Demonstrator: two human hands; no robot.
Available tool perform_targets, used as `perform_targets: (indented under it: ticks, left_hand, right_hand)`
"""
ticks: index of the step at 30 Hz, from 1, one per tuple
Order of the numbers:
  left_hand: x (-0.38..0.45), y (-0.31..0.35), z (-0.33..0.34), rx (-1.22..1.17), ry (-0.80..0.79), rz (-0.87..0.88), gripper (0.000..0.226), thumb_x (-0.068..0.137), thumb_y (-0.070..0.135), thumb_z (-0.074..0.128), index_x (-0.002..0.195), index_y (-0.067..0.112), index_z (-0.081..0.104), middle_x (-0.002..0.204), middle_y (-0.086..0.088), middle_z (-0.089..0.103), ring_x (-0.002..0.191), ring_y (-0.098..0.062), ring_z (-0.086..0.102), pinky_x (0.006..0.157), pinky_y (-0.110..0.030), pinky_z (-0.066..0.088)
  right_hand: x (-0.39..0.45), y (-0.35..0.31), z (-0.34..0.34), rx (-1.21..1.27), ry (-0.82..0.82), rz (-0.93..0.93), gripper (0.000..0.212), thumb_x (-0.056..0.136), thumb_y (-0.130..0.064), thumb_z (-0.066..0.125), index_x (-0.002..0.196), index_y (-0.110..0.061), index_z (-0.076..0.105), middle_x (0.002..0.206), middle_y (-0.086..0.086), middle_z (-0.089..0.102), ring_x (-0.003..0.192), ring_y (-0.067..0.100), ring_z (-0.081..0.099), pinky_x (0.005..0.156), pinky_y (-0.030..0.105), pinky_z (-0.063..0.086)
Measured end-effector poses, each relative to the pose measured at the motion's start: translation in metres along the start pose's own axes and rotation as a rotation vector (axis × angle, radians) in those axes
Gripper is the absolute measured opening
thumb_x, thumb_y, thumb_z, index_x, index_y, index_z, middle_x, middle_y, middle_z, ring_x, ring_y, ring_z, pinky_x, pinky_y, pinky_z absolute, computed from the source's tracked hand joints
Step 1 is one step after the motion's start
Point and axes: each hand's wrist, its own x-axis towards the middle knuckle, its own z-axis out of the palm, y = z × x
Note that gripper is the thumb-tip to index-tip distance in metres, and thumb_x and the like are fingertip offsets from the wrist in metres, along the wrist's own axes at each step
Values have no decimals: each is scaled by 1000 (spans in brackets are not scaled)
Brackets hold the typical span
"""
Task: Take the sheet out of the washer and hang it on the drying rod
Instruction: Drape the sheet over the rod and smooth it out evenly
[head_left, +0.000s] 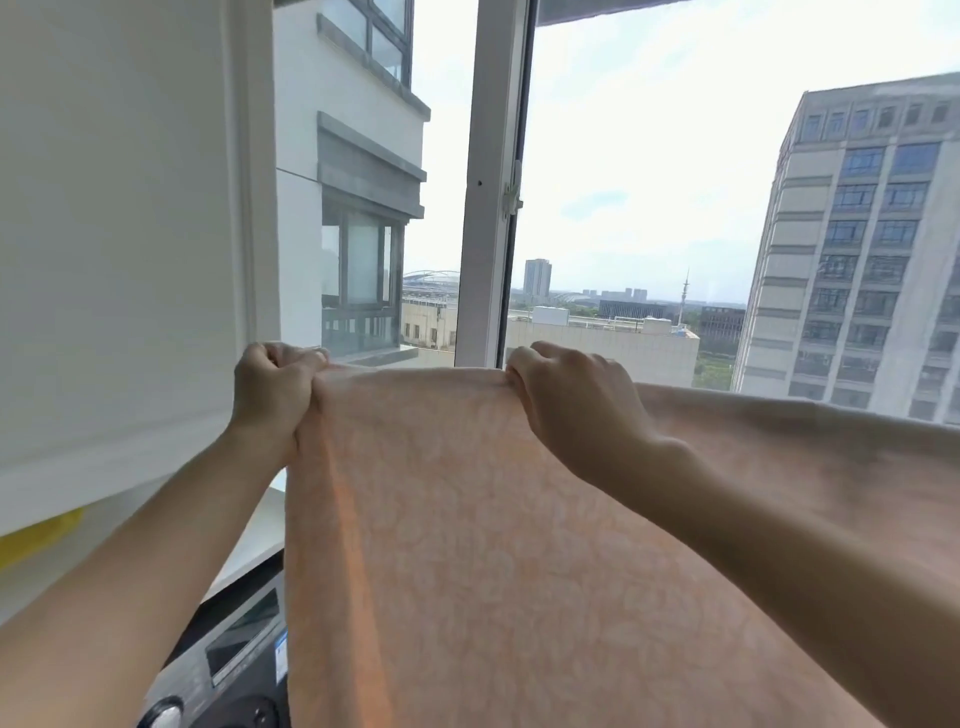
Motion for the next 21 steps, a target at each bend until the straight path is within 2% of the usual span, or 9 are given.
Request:
perform_targets:
  ticks: [4, 6, 9, 11, 13, 15, 19, 21]
  left_hand:
    - [13, -35, -32, 110, 47, -74, 30, 86, 29, 67, 73, 19, 42, 76, -2, 49, 70, -21, 48, 68, -34, 41]
    - [15, -50, -49, 174, 40, -103, 25, 89, 32, 60, 75, 16, 46, 80, -6, 51, 74, -21, 48, 69, -34, 39]
    - [8, -68, -71, 247, -29, -177, 17, 87, 24, 62, 77, 15, 51, 80, -5, 50, 74, -20, 46, 65, -32, 39]
    - [1, -79, -85, 326, -60, -225, 12, 82, 20, 66, 80, 12, 57, 79, -4, 53, 70, -23, 47, 62, -31, 40]
    - [-5, -88, -99, 407, -41, -225, 20, 81, 23, 70, 86, 4, 65, 86, -7, 67, 79, -31, 60, 69, -37, 49]
    - [-8, -93, -111, 482, -36, -193, 19, 83, 24, 71, 85, 6, 65, 88, -10, 68, 86, -30, 62, 72, -39, 50]
    - [-15, -107, -131, 829, -118, -130, 27, 86, 25, 68, 76, 2, 56, 75, -8, 62, 69, -21, 53, 57, -32, 40]
    - [-17, -112, -138, 1036, -191, -141, 19, 85, 23, 63, 79, 7, 57, 84, -10, 64, 74, -22, 53, 64, -34, 44]
  right_hand:
    - [12, -7, 4, 49, -23, -1, 14, 94, -5, 51, 87, -12, 59, 73, -3, 58, 58, 14, 54, 58, 28, 47]
    - [21, -14, 8, 67, -17, 1, 14, 94, -5, 51, 86, -11, 61, 74, -1, 60, 61, 16, 57, 60, 31, 50]
    - [29, -28, 15, 94, 3, -14, 16, 95, -6, 50, 86, -11, 61, 73, -1, 61, 61, 18, 59, 63, 35, 55]
    - [32, -37, 19, 100, 12, -27, 15, 95, -7, 50, 85, -11, 61, 73, -2, 59, 61, 17, 57, 61, 33, 52]
    - [34, -43, 24, 91, 24, -30, 14, 95, -8, 51, 85, -12, 60, 73, -3, 59, 59, 15, 55, 57, 28, 44]
    - [37, -47, 28, 87, 37, -30, 15, 95, -9, 51, 84, -13, 59, 72, -3, 59, 57, 13, 52, 55, 26, 37]
    - [43, -53, 33, 97, 36, -33, 15, 95, -9, 53, 81, -13, 59, 70, -3, 58, 56, 14, 51, 54, 27, 41]
    - [44, -57, 34, 107, 27, -42, 14, 94, -9, 56, 81, -13, 58, 69, -4, 57, 56, 15, 54, 56, 31, 50]
